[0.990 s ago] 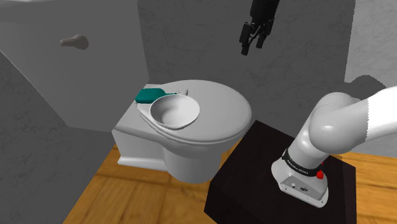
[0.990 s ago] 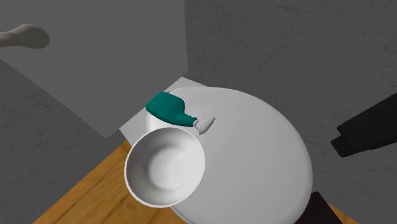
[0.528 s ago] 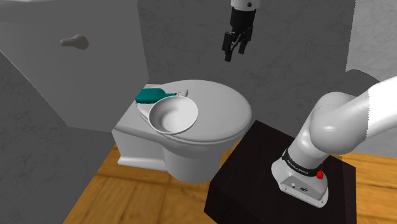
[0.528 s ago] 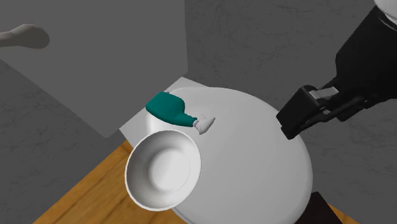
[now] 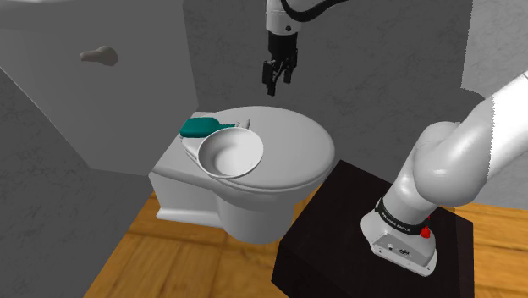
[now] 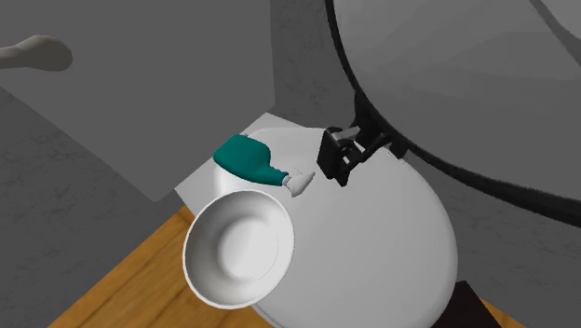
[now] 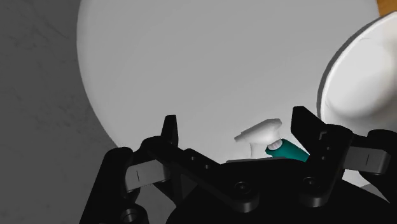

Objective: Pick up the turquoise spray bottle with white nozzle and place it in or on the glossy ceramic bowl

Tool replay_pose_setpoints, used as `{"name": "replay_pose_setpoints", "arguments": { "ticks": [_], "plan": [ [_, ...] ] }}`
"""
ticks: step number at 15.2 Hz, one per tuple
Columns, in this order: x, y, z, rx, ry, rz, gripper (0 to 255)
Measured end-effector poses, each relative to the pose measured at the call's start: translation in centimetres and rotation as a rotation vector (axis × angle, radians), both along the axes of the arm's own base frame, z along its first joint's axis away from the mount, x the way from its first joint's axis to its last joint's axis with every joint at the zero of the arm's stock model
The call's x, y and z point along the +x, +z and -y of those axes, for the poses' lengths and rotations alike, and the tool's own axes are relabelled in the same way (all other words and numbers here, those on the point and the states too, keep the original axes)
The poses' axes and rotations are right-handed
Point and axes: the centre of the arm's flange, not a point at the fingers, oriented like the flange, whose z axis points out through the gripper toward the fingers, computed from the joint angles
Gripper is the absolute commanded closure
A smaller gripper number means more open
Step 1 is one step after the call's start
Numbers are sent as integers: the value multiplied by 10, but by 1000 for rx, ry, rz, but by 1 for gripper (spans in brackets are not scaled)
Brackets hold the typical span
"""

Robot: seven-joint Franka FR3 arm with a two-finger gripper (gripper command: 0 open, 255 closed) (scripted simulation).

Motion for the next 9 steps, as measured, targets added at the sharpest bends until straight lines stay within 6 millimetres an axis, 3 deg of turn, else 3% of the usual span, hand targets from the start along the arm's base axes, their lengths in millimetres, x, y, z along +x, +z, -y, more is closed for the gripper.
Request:
{"name": "replay_pose_setpoints", "arguments": {
  "ticks": [9],
  "plan": [
    [88, -65, -60, -15, 157, -33, 0]
  ]
}}
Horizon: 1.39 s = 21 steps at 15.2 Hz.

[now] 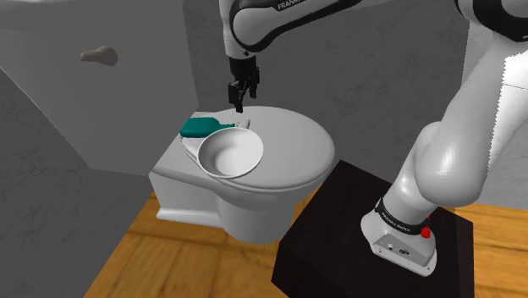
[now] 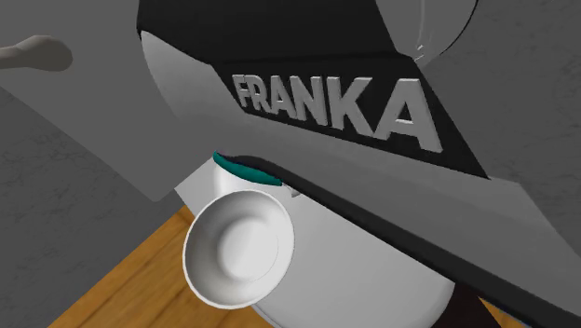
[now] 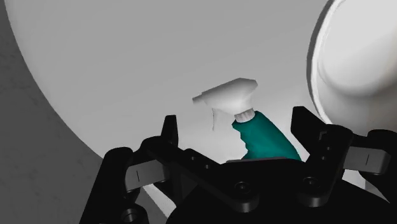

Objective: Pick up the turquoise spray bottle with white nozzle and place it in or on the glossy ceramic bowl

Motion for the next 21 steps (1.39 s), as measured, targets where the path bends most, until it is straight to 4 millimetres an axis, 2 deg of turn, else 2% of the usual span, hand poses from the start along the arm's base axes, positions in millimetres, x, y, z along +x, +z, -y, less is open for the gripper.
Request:
{"name": "replay_pose_setpoints", "arguments": {
  "ticks": [7, 9, 15, 21],
  "plan": [
    [54, -51, -60, -12, 123, -26, 0],
    [64, -65, -70, -14, 149, -32, 0],
    [66, -98, -71, -15, 158, -34, 0],
    [69, -101, -70, -13, 156, -21, 0]
  ]
}}
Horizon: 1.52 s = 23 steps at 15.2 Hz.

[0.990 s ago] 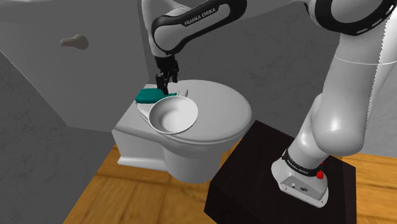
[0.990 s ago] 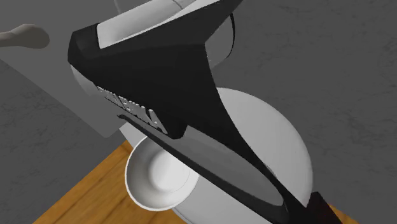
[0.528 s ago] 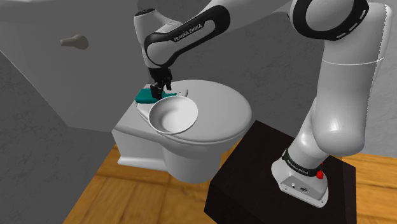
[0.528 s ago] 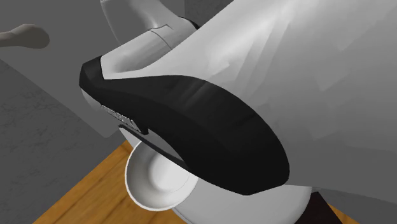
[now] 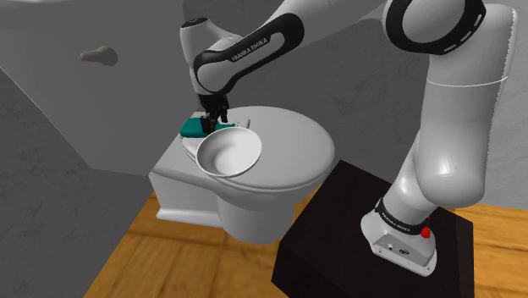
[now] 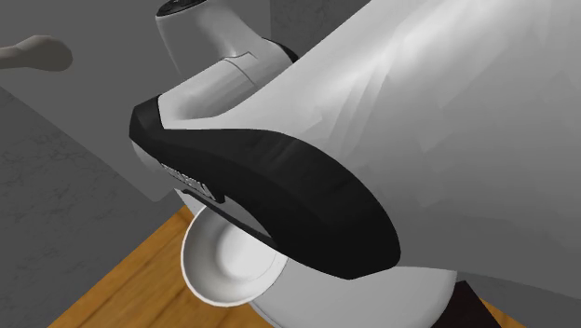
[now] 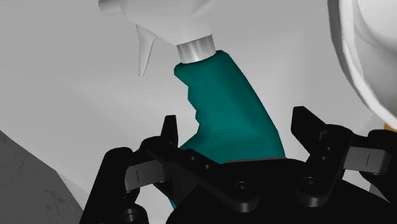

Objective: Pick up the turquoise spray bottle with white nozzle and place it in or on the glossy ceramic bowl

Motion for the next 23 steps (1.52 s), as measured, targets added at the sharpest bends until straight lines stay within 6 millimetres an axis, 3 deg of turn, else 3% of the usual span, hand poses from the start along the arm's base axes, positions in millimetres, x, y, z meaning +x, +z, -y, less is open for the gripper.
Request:
{"name": "replay_pose_setpoints", "arguments": {
  "ticks": [2, 3, 14, 23],
  "plan": [
    [0, 0, 0, 0, 1, 0, 0],
    [1, 0, 0, 0, 0, 0, 255],
    [0, -1, 1, -2, 1, -6, 255],
    [-2, 41, 1, -3, 2, -12, 255]
  ]
}}
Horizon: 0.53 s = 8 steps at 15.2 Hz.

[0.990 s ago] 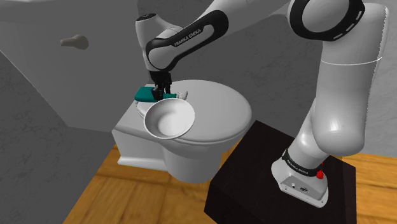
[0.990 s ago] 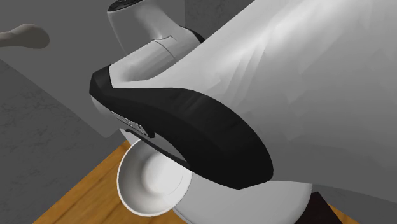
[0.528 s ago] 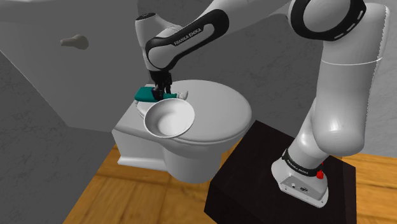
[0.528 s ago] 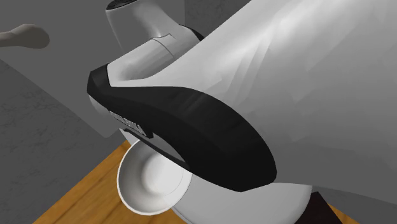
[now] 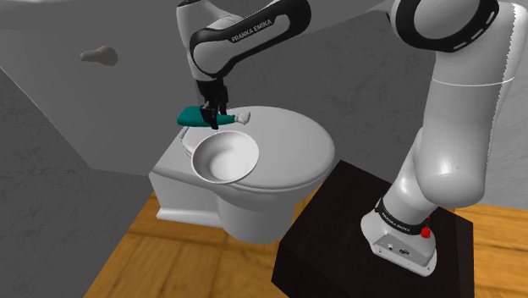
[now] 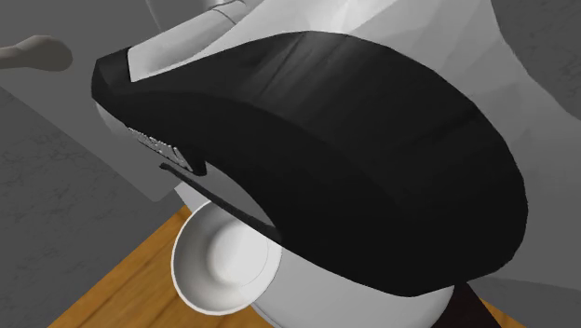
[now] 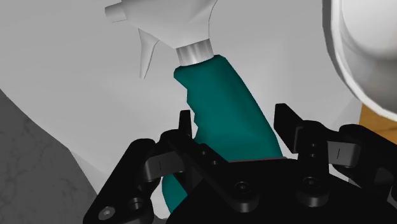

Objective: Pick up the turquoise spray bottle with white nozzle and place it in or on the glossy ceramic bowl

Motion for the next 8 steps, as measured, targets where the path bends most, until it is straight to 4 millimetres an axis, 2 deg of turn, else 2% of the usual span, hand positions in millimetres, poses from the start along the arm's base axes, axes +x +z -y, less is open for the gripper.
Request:
{"name": "replay_pose_setpoints", "arguments": {
  "ticks": [8],
  "plan": [
    [0, 43, -1, 0, 0, 0, 255]
  ]
}}
